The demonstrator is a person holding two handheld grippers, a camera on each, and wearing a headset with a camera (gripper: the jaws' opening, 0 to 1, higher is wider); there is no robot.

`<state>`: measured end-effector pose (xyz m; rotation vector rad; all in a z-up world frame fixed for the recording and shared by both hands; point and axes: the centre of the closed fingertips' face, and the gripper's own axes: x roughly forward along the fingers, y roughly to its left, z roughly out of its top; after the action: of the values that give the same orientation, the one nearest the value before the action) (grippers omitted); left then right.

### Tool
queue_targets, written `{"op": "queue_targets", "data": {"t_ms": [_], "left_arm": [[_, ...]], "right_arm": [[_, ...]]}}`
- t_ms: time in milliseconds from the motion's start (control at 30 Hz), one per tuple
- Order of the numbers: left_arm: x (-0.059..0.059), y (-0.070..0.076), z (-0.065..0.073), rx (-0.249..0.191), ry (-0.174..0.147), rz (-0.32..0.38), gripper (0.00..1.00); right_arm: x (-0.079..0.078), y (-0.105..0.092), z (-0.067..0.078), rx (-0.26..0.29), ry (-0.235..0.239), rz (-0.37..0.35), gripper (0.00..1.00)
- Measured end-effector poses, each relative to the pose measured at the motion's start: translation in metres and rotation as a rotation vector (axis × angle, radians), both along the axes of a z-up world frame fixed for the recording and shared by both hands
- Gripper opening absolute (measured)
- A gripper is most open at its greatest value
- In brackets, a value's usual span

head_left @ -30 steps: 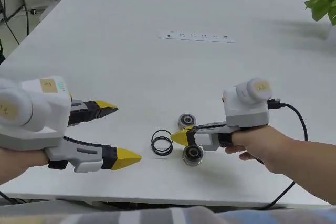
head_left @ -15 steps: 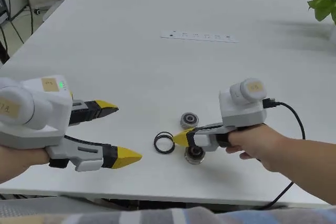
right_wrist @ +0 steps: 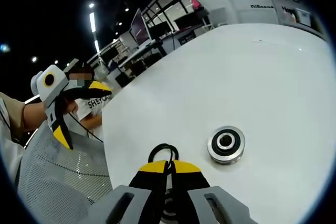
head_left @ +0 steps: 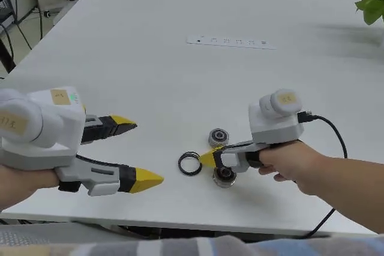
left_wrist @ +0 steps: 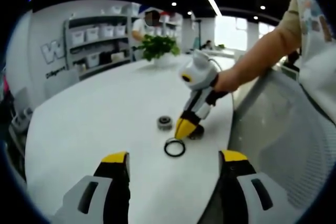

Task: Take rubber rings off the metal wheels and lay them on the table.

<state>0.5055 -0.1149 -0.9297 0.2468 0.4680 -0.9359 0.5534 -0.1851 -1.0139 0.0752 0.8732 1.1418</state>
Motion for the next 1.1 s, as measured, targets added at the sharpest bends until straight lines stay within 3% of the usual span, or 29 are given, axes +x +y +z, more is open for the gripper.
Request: {"op": "queue_targets", "data": {"t_ms": [667,1100], "left_arm": [[0.0005,-0.0029,-0.0046,0.005,0.025,-0.015,0.68],[0.0006,-0.0047,-0.0065,0.005,0.035,-0.023,0.68]], "right_arm": [[-0.0019,0.0027,-0.0017,-0.019,-0.022,0.029,0.07],[-0.0085,0.0027,-0.002,-0.061,-0.074,0.085,0.15]]}}
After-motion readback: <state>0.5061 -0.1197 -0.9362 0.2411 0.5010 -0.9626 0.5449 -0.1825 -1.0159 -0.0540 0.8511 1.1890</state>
